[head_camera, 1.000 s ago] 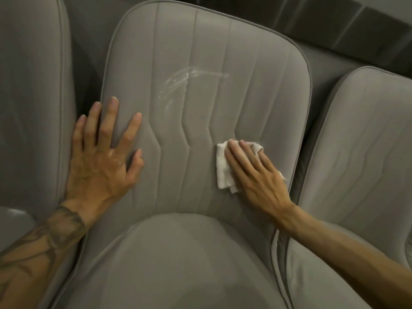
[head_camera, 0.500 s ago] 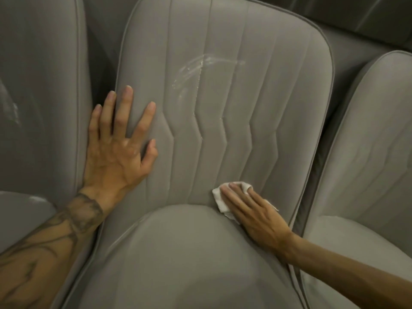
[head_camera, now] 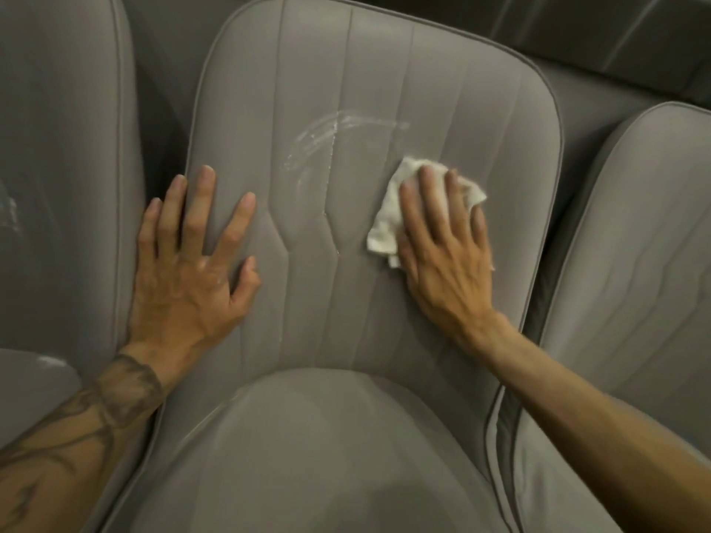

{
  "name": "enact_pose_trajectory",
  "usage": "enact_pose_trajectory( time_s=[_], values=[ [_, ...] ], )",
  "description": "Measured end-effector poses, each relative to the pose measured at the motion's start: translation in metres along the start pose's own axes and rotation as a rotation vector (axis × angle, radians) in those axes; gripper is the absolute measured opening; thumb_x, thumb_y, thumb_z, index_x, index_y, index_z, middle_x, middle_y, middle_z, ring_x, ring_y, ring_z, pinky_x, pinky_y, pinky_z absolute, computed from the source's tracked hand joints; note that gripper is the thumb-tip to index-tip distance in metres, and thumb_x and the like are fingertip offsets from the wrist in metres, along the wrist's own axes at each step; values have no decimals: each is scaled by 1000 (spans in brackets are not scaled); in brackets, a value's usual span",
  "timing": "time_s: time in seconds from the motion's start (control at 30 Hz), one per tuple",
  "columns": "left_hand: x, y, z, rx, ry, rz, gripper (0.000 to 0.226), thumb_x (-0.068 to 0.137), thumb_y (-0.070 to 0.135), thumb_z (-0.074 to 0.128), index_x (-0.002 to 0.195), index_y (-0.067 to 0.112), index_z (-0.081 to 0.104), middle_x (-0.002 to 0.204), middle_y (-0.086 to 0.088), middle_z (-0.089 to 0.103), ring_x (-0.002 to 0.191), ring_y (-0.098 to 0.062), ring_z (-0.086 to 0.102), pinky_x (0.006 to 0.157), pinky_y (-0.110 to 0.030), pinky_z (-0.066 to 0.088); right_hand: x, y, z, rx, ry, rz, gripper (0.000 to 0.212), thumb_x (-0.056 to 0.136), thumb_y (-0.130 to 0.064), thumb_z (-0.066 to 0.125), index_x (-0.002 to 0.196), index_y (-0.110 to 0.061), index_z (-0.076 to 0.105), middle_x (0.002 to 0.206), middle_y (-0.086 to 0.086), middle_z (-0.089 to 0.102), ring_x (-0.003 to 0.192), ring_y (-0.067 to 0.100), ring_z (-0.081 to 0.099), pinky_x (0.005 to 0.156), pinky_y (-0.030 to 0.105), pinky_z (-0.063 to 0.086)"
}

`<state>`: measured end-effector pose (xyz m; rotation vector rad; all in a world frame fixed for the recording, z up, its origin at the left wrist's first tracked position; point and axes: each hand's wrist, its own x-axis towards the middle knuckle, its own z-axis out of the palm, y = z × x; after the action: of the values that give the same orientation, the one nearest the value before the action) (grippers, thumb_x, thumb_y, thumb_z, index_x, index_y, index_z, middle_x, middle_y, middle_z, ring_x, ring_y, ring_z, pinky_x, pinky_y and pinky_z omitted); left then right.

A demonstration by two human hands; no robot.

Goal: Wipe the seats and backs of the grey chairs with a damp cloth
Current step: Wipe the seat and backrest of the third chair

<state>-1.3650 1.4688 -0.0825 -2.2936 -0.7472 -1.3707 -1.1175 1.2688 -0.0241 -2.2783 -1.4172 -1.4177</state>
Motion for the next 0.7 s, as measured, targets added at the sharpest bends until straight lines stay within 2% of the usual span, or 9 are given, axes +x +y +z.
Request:
enact_pose_trajectory(
  time_s=[0.1, 0.3, 0.37, 0.5, 0.7],
  values=[
    [0, 0, -1, -7, -8, 1, 68, 103, 40, 41, 168, 26, 25, 176, -15, 11, 161, -41, 17, 130, -57, 16, 7, 5, -3, 23, 6, -16, 60, 113, -41, 30, 166, -19, 12, 174, 6, 10, 161, 27, 8, 127, 46, 20],
    [0, 0, 0, 7, -9, -4, 68, 103, 40, 42, 168, 25, 25, 176, -16, 11, 161, -41, 17, 131, -55, 14, 92, 15, -11, 106, 248, 281, 63, 112, -45, 26, 164, -13, 15, 172, 13, 17, 160, 33, 14, 127, 48, 16],
    [0, 0, 0, 7, -12, -6, 68, 103, 39, 43, 167, 25, 26, 176, -16, 11, 160, -42, 18, 131, -55, 14, 73, -6, -3, 111, 221, 277, 62, 112, -45, 26, 165, -17, 14, 172, 11, 15, 160, 33, 12, 127, 50, 16],
    [0, 0, -1, 0, -13, -5, 69, 102, 39, 43, 167, 25, 26, 176, -15, 12, 161, -41, 17, 132, -54, 13, 22, -36, 2, 142, 56, 226, 63, 111, -44, 26, 166, -18, 8, 174, 10, 8, 161, 32, 4, 128, 52, 14],
    [-1, -1, -1, 6, -21, -6, 69, 103, 40, 43, 168, 25, 25, 176, -15, 11, 161, -41, 17, 131, -56, 15, 129, -13, -13, 194, 350, 327, 58, 112, -42, 26, 163, -15, 25, 170, 11, 25, 158, 34, 20, 126, 54, 20]
  ],
)
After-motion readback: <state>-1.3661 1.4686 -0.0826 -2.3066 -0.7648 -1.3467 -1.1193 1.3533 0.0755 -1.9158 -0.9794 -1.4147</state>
